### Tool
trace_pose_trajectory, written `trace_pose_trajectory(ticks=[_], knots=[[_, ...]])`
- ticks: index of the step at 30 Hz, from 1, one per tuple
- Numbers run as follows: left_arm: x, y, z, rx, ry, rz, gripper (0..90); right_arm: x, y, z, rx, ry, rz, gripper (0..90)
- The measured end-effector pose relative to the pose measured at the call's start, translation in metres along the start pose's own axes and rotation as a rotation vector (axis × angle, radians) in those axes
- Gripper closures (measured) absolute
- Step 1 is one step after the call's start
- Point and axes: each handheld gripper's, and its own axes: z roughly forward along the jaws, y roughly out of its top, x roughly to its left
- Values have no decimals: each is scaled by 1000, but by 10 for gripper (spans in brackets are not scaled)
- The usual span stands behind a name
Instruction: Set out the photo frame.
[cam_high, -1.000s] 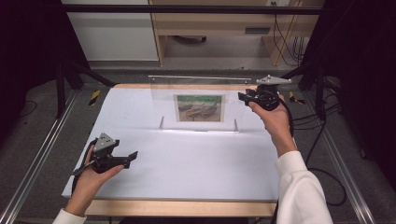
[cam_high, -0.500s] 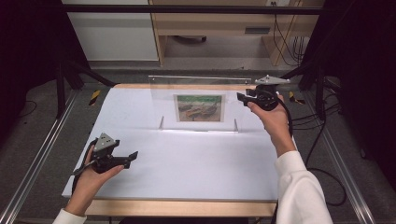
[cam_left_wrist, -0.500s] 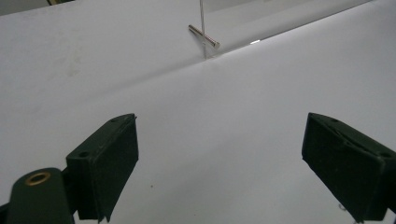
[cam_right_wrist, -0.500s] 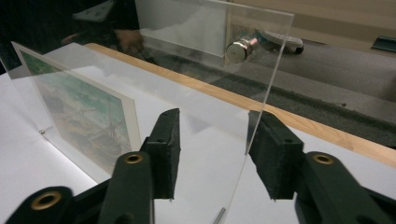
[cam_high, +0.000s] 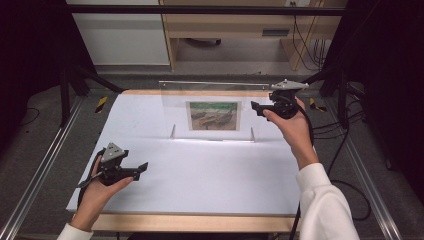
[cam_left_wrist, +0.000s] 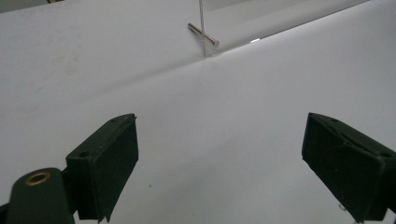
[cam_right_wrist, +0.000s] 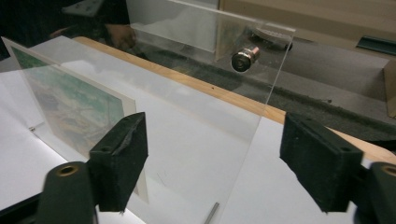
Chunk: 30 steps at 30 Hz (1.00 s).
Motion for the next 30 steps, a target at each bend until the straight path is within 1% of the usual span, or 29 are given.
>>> trace_pose_trajectory(ticks=[2, 4, 6, 7, 10, 12, 13, 15, 16, 17, 21, 24, 25, 28, 30], knots=[[0, 0, 0, -1, 0, 0, 107, 2, 0, -2, 6, -3, -6, 193], [-1, 0, 0, -1, 0, 1, 107, 3, 1, -4, 14, -10, -22, 167], [-1, 1, 0, 3, 0, 6, 107, 5, 2, -6, 22, -10, -13, 130], [-1, 0, 1, 0, 2, 3, 107, 6, 2, -8, 27, -14, -16, 117], [-1, 0, 0, 1, 2, 3, 107, 7, 3, -13, 22, -16, -15, 88], [-1, 0, 0, 5, 4, 10, 106, 9, 2, -16, 26, -13, -10, 76], [-2, 0, -1, 5, 6, 12, 106, 9, 2, -18, 27, -15, -19, 69], [-2, 0, -2, 10, 11, 24, 106, 12, 1, -22, 24, -21, -20, 70], [-2, 0, -2, 10, 11, 24, 106, 13, 1, -24, 18, -21, -21, 70], [-3, 0, -2, -1, 11, 17, 106, 14, 0, -27, 13, -25, -24, 70], [-3, -1, -4, -3, 13, 16, 104, 21, -7, -39, 5, -36, -24, 72], [-2, -2, -4, -1, 17, 17, 103, 24, -9, -46, 2, -38, -34, 73], [-1, -3, -5, 0, 22, 14, 102, 27, -13, -52, -7, -37, -35, 71], [0, -4, -6, -2, 24, 6, 101, 31, -23, -60, -7, -43, -26, 67], [0, -5, -6, 2, 24, 12, 101, 32, -31, -64, -1, -42, -29, 67]])
